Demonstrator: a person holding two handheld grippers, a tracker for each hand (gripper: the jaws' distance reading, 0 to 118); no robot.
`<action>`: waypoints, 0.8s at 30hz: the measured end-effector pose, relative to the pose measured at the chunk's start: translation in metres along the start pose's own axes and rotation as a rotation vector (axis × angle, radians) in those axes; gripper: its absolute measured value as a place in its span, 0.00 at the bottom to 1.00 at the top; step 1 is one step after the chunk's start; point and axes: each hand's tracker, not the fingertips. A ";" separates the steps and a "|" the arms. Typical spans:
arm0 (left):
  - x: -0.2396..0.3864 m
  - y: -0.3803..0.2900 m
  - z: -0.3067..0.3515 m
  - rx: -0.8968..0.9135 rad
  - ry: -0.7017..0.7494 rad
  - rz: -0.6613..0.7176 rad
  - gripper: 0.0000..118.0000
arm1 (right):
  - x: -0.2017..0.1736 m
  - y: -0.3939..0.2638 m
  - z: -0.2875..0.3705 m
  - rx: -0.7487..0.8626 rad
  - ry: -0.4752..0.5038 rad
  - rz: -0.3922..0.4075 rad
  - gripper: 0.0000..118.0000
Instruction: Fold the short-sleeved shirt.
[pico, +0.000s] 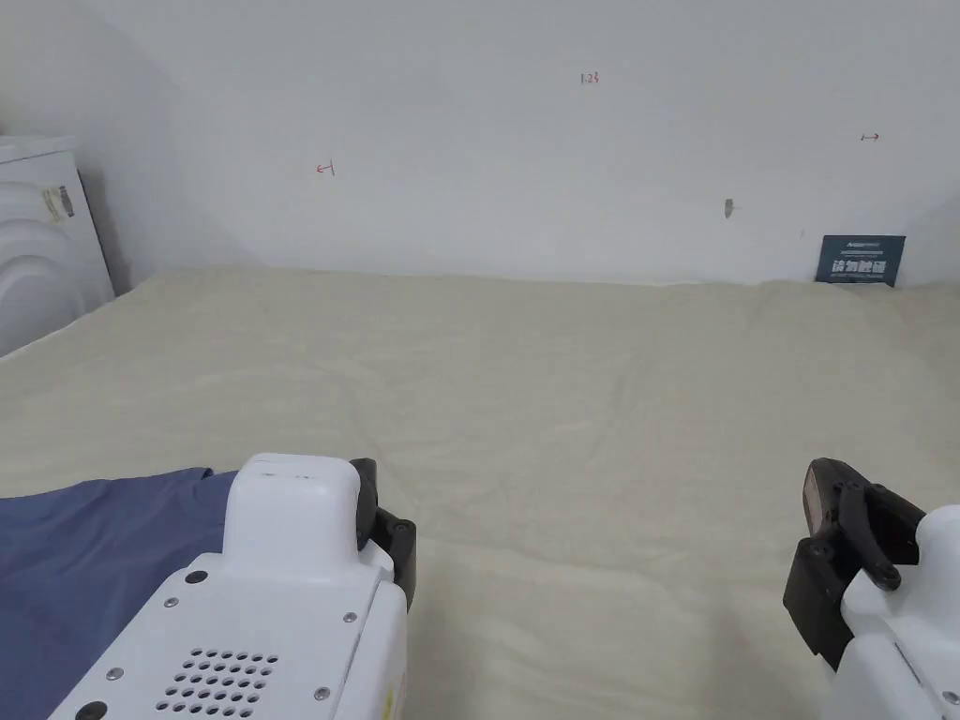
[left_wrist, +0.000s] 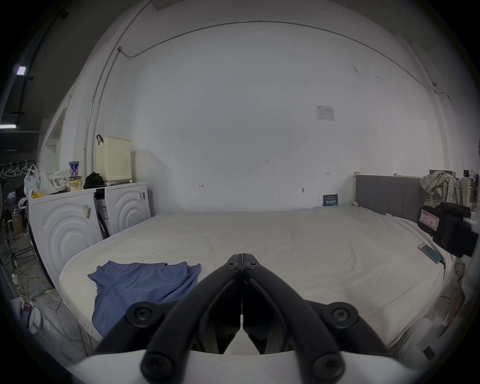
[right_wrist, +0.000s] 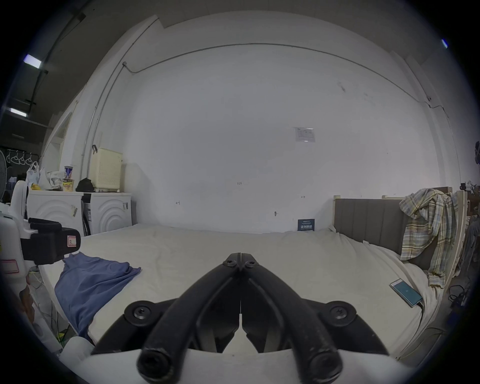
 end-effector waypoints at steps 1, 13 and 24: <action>-0.004 0.002 0.000 -0.004 0.005 0.005 0.00 | -0.003 0.001 -0.002 -0.003 0.020 0.000 0.00; -0.087 0.006 0.032 -0.013 0.306 0.040 0.00 | -0.093 0.012 -0.039 0.003 0.337 -0.004 0.00; -0.130 -0.002 0.052 -0.048 0.467 0.053 0.00 | -0.169 0.001 -0.051 -0.043 0.571 0.014 0.00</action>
